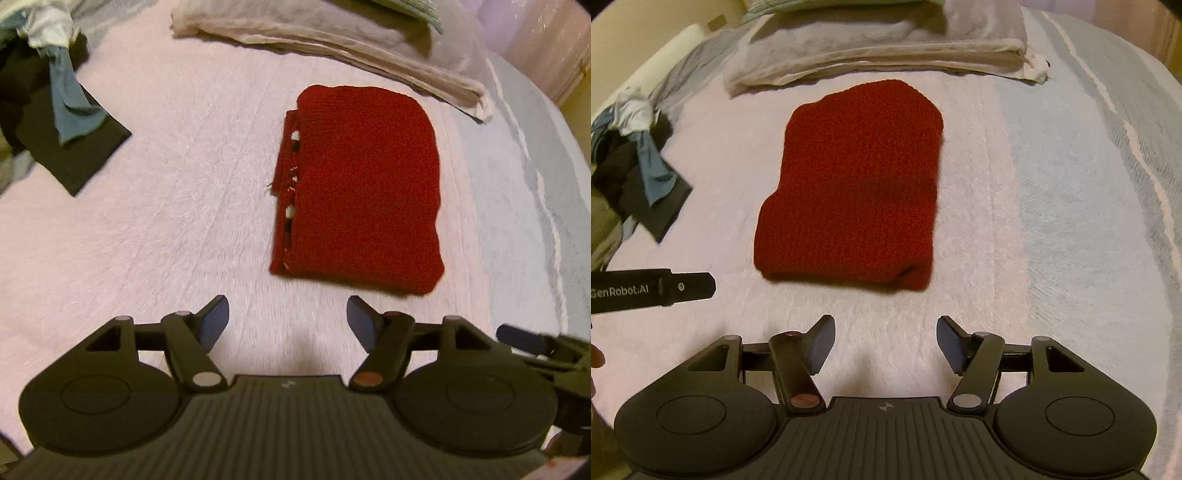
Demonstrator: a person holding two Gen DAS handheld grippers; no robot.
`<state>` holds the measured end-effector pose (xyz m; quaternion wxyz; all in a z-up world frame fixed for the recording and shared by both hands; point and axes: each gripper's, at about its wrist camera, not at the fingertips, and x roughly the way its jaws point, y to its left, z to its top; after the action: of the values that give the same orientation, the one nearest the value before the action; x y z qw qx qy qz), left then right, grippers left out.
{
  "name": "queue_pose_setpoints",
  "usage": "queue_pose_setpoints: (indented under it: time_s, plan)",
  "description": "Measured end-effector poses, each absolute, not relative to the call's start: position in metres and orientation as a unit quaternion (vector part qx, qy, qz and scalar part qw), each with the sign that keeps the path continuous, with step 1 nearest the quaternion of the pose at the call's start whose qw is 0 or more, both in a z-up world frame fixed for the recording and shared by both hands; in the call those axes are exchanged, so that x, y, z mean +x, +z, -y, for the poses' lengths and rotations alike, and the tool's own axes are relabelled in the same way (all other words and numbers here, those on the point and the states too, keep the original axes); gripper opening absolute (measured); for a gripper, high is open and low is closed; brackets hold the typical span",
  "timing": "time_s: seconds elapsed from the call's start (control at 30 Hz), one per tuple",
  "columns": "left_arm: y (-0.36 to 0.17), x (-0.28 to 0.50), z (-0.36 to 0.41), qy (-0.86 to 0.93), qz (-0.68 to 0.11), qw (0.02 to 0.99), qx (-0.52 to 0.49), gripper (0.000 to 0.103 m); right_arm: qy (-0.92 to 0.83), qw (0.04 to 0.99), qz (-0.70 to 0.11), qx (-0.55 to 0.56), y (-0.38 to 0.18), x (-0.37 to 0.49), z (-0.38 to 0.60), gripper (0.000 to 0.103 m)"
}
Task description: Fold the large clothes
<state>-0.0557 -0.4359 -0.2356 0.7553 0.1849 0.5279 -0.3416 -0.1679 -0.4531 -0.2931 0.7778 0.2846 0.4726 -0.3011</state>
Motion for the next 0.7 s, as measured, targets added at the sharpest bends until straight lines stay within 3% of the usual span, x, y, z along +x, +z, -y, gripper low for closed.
queue_pose_setpoints:
  time_s: [0.43, 0.5, 0.7]
  plan:
    - [-0.206, -0.095, 0.437, -0.324, -0.517, 0.776, 0.161, 0.072, -0.273, 0.799, -0.464, 0.268, -0.26, -0.19, 0.458, 0.059]
    - [-0.217, -0.089, 0.431, -0.332, -0.538, 0.768, 0.097, 0.086, -0.273, 0.798, -0.465, 0.271, -0.263, -0.193, 0.464, 0.059]
    - [-0.301, -0.067, 0.398, -0.316, -0.594, 0.711, -0.206, 0.088, -0.295, 0.771, -0.444, 0.349, -0.297, -0.227, 0.51, 0.06]
